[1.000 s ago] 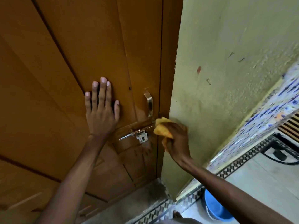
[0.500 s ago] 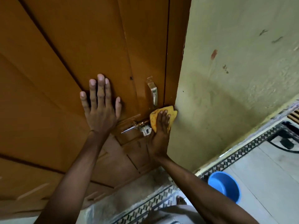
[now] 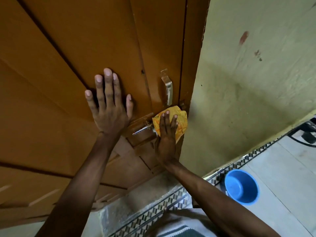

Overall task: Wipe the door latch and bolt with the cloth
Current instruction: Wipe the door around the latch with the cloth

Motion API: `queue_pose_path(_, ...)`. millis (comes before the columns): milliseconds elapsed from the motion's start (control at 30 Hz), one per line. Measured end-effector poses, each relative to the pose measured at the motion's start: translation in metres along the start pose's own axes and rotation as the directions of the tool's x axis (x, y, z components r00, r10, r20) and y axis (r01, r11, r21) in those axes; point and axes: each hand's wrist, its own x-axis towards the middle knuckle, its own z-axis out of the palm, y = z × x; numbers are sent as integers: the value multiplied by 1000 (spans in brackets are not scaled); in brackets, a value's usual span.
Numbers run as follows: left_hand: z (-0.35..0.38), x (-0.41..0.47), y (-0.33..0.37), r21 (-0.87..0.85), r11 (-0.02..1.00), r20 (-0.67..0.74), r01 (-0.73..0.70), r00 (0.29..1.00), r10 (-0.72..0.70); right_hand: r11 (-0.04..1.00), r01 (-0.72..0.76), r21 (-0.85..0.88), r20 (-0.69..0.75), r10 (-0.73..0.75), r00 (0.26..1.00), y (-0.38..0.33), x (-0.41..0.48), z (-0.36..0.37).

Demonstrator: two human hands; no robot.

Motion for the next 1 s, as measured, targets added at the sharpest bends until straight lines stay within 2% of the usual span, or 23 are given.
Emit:
queue_pose_path(33, 0, 0, 0, 7, 1000, 0, 0, 1000, 0, 1000, 11, 8, -26, -11, 1000, 0, 1, 5)
queue_pose_path(133, -2, 1, 0, 18, 1000, -5, 5, 1000, -5, 996, -8, 85, 65, 2, 998, -21, -6, 5)
queue_pose_path(300, -4, 2, 0, 18, 1000, 0, 10, 1000, -10, 950, -39, 311, 60, 21, 998, -23, -12, -5)
queue_pose_path(400, -5, 3, 0, 19, 1000, 3, 6, 1000, -6, 896, -39, 443, 5, 41, 999, -23, -13, -13)
queue_pose_path(467, -6, 3, 0, 19, 1000, 1, 2, 1000, -2, 865, -65, 498, -7, 79, 997, -21, -14, -16)
queue_pose_path(600, -6, 4, -1, 6, 1000, 5, 3, 1000, -4, 829, -181, 530, 82, 162, 983, -16, -21, -31)
queue_pose_path(700, -7, 4, -2, -7, 1000, 1, 1, 1000, -1, 719, -241, 652, -4, 321, 947, 1, -27, -50)
queue_pose_path(767, -8, 3, -2, -7, 1000, 8, -5, 1000, 5, 557, -335, 760, 4, 512, 859, 24, -34, -56)
queue_pose_path(800, -9, 4, -2, -6, 1000, 12, -8, 1000, 8, 433, -423, 796, 74, 624, 778, 36, -37, -55)
queue_pose_path(867, -10, 4, -2, -3, 1000, 17, -11, 1000, 11, 137, -604, 785, 288, 782, 553, 55, -40, -48)
queue_pose_path(933, -11, 4, -2, -2, 1000, 18, -9, 1000, 9, -154, -685, 712, 510, 784, 354, 64, -38, -35)
queue_pose_path(1000, -12, 4, -2, 2, 1000, 22, -12, 1000, 12, -368, -690, 624, 698, 660, 279, 59, -30, -20)
